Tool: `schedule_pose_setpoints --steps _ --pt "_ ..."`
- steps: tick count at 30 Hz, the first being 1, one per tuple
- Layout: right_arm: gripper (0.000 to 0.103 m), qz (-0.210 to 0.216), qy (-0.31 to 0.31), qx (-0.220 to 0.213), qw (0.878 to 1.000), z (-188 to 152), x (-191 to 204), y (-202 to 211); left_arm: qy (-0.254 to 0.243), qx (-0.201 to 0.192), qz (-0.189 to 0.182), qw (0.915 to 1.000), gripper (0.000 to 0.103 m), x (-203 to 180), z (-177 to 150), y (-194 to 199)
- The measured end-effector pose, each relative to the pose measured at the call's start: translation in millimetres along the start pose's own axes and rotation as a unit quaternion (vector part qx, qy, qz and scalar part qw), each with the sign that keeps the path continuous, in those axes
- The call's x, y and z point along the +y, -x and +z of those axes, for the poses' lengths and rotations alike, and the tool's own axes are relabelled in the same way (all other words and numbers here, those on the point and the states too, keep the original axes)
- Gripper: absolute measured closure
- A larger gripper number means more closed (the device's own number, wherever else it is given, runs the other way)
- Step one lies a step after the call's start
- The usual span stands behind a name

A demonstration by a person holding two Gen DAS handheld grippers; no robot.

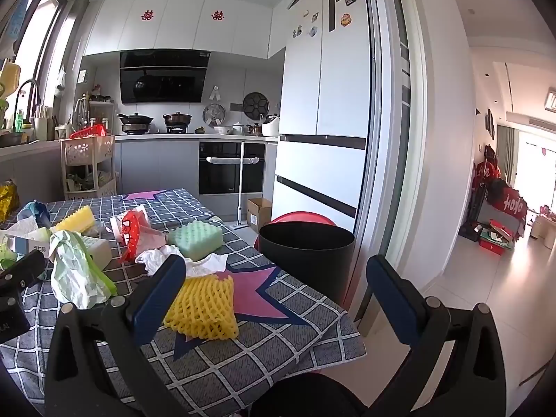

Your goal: Collect trash

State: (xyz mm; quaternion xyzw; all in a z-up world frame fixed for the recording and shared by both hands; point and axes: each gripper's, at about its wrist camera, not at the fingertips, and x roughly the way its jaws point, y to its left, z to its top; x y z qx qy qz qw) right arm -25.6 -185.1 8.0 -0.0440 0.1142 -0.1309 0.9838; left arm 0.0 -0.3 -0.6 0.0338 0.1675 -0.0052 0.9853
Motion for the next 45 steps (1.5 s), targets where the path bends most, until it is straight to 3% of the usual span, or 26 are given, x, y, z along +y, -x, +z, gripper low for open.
schedule_pose_setpoints --steps 25,36,45 --pt "0.000 0.011 -0.006 0.009 1.000 -0.2 4.4 4.2 -0.003 0.003 -0.006 1.0000 0.000 0.1 2.6 0.3" --pt "0.000 0.027 -0.020 0.022 0.999 2.6 2.1 2.1 -0.014 -0.044 -0.019 0.9987 0.000 -4.5 4.9 2.8" --pt "0.000 0.027 -0.042 0.029 0.998 4.1 -3.9 6.0 0.001 -0.024 -0.018 0.9995 0.000 -0.4 8.1 -3.3"
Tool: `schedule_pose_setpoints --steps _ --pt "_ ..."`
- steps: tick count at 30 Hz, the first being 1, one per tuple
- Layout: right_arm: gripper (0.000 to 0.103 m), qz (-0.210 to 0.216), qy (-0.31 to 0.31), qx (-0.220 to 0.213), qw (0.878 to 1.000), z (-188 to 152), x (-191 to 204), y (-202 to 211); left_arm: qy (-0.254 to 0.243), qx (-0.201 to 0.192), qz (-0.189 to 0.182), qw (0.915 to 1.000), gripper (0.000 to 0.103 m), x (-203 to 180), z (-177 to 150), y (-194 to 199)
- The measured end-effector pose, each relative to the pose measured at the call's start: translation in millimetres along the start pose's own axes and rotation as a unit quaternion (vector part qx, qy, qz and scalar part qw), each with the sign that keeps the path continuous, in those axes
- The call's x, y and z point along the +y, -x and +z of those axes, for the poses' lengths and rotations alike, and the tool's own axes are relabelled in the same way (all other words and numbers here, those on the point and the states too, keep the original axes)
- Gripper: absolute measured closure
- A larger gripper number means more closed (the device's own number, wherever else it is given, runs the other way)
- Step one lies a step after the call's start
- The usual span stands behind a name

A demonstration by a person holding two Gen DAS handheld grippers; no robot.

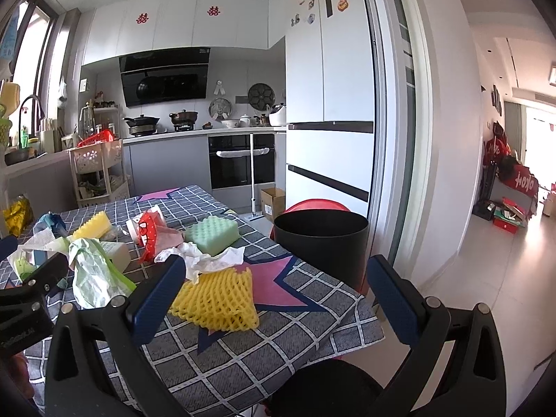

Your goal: Collect trash

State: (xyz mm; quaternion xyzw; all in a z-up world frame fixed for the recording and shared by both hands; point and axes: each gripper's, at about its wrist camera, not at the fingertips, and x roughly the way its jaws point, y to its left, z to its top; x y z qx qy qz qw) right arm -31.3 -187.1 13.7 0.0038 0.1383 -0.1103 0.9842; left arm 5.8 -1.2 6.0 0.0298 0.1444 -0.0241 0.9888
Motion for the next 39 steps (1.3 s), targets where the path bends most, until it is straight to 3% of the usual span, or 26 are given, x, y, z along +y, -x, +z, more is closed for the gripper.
schedule_pose_setpoints --steps 39 --pt "0.000 -0.012 -0.004 -0.016 1.000 4.3 -1.6 10.0 0.003 0.003 -0.006 1.0000 0.000 -1.0 2.7 0.7"
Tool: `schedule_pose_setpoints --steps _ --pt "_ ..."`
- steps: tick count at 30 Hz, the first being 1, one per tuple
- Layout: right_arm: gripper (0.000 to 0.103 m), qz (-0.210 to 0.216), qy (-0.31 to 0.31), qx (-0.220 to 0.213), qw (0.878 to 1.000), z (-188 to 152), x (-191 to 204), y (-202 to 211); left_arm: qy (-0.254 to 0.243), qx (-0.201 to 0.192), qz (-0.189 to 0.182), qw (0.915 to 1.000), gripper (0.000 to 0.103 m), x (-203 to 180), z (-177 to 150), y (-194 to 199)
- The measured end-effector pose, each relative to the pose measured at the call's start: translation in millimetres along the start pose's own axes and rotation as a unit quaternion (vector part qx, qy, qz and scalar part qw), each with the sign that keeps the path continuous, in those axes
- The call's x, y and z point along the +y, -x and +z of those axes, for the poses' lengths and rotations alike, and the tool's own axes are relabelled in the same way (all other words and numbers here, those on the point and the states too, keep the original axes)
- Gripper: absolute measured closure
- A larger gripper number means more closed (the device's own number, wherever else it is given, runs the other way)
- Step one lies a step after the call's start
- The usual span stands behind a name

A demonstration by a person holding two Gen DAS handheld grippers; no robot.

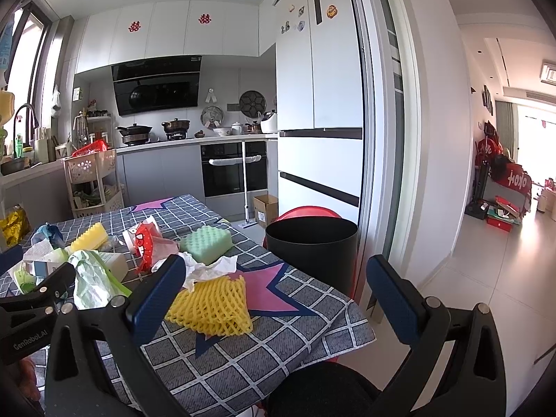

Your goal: Collect trash

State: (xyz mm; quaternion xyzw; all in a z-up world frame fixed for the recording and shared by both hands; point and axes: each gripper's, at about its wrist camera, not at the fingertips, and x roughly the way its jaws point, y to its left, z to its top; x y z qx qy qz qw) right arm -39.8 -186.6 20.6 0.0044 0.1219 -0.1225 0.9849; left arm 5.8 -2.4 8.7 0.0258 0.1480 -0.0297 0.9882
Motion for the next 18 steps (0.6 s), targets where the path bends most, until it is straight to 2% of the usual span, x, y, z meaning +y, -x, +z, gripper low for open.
schedule_pose_setpoints --steps 18 --pt "0.000 0.001 -0.002 0.001 1.000 -0.5 0.1 0.7 -0.004 0.001 -0.004 1.0000 0.000 -4.0 2.0 -1.5"
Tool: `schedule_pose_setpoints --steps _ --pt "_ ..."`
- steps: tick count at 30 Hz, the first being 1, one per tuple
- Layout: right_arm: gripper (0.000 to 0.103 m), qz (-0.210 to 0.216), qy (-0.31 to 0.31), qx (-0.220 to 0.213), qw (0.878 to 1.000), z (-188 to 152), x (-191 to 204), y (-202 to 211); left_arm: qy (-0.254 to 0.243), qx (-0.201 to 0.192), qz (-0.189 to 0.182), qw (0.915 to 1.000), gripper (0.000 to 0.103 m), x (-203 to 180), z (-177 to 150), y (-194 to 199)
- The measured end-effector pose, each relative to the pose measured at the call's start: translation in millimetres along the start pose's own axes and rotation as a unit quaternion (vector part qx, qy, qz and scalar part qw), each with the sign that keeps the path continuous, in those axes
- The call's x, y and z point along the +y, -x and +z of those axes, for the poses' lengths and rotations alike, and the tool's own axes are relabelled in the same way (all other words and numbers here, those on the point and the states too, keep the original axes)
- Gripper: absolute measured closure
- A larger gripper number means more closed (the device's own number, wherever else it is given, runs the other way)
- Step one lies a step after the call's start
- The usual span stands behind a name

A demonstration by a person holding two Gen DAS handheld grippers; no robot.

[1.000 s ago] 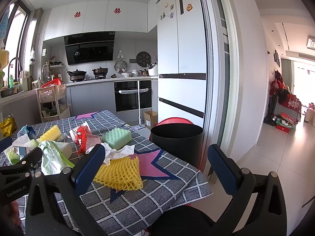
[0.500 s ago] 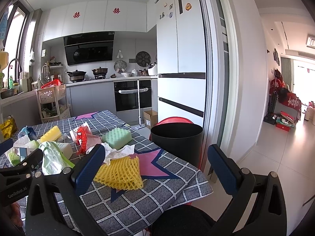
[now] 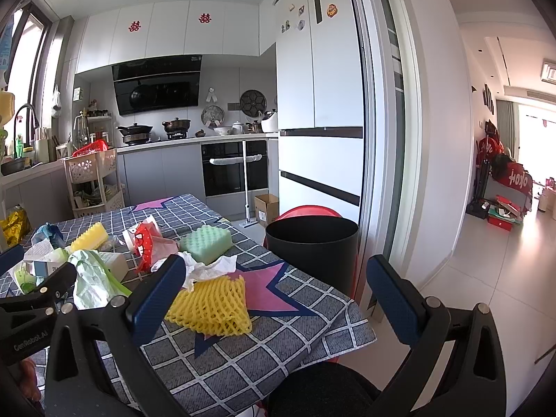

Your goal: Collect trash

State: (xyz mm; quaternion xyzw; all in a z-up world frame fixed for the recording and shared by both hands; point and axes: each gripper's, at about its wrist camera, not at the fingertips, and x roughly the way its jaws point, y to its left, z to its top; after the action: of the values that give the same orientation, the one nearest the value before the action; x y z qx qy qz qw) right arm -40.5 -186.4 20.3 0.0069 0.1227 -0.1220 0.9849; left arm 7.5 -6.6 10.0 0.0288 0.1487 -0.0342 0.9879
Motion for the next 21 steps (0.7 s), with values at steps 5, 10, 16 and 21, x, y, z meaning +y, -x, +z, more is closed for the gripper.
schedule_pose_setpoints --steps 5,10,16,21 --pt "0.000 0.006 -0.004 0.010 1.000 0.0 0.1 -1.0 -0.002 0.009 0.002 1.0000 0.000 -2.3 -0.6 -2.6" --pt "0.000 0.049 -0.009 0.055 0.997 0.3 -3.4 -19.5 0.008 0.040 0.010 0.9991 0.000 3.3 -3.4 -14.3" --pt "0.000 0.105 -0.011 0.107 0.989 -1.3 -0.3 -53.0 0.042 0.101 0.006 0.9939 0.000 20.7 -0.8 -41.0" --pt "0.000 0.165 -0.019 0.156 0.974 -2.5 7.0 -97.5 0.082 0.151 0.011 0.9851 0.000 38.5 6.0 -68.2"
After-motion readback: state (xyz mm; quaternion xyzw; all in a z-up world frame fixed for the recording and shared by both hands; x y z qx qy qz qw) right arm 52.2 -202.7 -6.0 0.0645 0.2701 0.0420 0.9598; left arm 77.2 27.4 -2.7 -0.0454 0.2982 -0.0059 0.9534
